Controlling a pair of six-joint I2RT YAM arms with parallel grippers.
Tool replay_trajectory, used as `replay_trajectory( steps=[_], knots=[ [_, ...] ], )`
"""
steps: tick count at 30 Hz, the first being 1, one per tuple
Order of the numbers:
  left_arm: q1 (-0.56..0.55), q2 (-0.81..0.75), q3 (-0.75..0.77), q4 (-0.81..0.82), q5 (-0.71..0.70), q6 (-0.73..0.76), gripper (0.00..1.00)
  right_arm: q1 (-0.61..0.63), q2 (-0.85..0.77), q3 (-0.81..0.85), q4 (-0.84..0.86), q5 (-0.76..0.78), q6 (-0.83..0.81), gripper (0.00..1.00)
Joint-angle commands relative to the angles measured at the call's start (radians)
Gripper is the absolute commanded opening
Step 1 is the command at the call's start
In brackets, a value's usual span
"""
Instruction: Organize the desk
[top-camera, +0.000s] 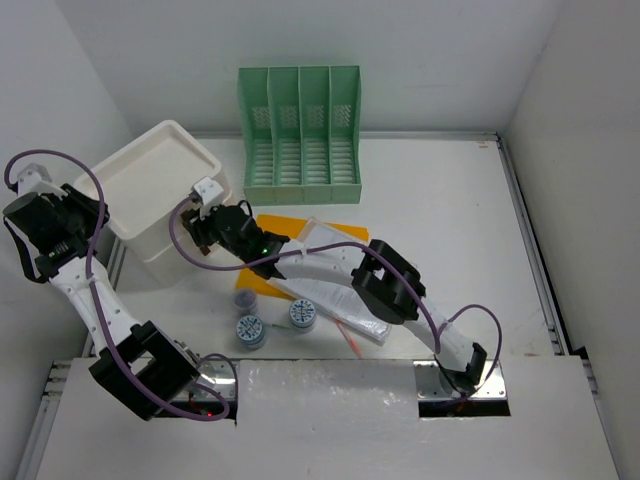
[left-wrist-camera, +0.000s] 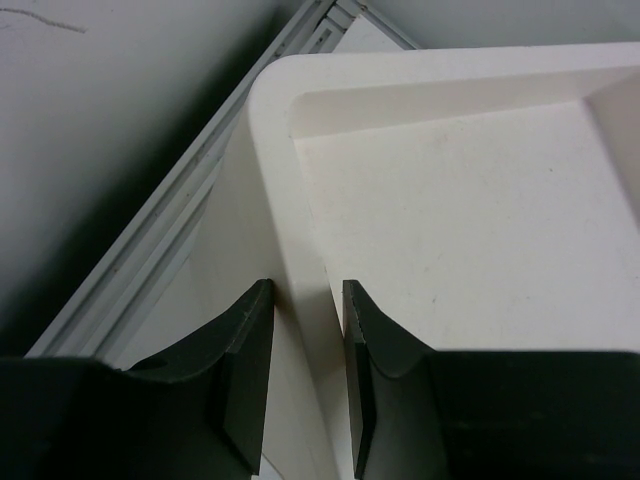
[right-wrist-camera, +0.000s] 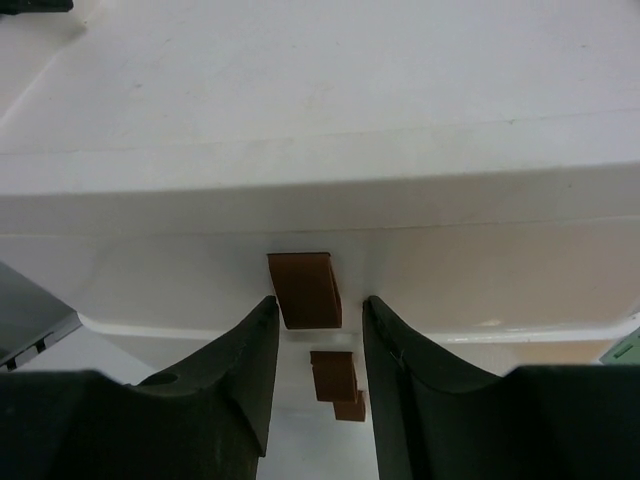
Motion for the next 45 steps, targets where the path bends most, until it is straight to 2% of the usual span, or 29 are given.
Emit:
replay_trajectory(
  steps=[1,8,9,12,16,22,25,28,31,32,33,34,38,40,42,45],
  knots=[
    [-0.004,0.000,-0.034,-0.071,0.109,-0.007,0.00,-0.011,0.008,0.073,0.113,0.023,-0.023,0.37],
    [-0.004,0.004,-0.046,-0.055,0.109,-0.015,0.00,-0.011,0.020,0.101,0.093,0.026,-0.002,0.17],
    [-0.004,0.006,-0.046,-0.053,0.109,-0.015,0.00,-0.011,0.020,0.098,0.092,0.028,0.000,0.09],
    [-0.004,0.009,-0.047,-0.044,0.097,-0.027,0.00,-0.011,0.015,0.075,0.097,0.024,0.018,0.00],
    [-0.004,0.029,-0.040,-0.022,0.057,-0.079,0.00,-0.008,-0.031,0.004,0.090,-0.031,0.036,0.00],
    [-0.004,0.072,0.003,0.008,-0.001,-0.166,0.00,0.015,-0.259,-0.351,0.167,-0.054,-0.008,0.00],
    [-0.004,0.083,0.008,0.031,-0.007,-0.193,0.00,0.035,-0.360,-0.479,0.190,-0.054,-0.026,0.00],
    [-0.002,0.089,0.018,0.034,-0.022,-0.193,0.00,0.064,-0.422,-0.565,0.202,-0.037,-0.054,0.00],
    [-0.004,0.087,0.019,0.036,-0.016,-0.196,0.00,0.074,-0.423,-0.556,0.209,-0.032,-0.063,0.00],
    [-0.004,0.087,0.019,0.031,-0.015,-0.196,0.00,0.073,-0.411,-0.530,0.183,-0.034,-0.059,0.01],
    [-0.002,0.086,0.017,0.030,-0.009,-0.194,0.00,0.070,-0.373,-0.498,0.158,-0.040,-0.063,0.13],
    [-0.004,0.084,0.015,0.030,-0.003,-0.194,0.00,0.070,-0.348,-0.419,0.114,-0.048,-0.066,0.33],
    [-0.004,0.070,0.008,0.036,0.011,-0.197,0.00,0.070,-0.230,-0.260,0.090,-0.028,-0.056,0.45],
    [-0.004,0.061,0.002,0.037,0.020,-0.199,0.00,0.072,-0.184,-0.209,0.092,0.070,-0.036,0.52],
    [-0.004,0.047,-0.009,0.033,0.033,-0.197,0.00,0.072,-0.152,-0.173,0.095,0.167,-0.017,0.52],
    [-0.004,0.031,-0.014,0.010,0.048,-0.187,0.00,0.072,-0.114,-0.104,0.081,0.222,-0.019,0.52]
  ],
)
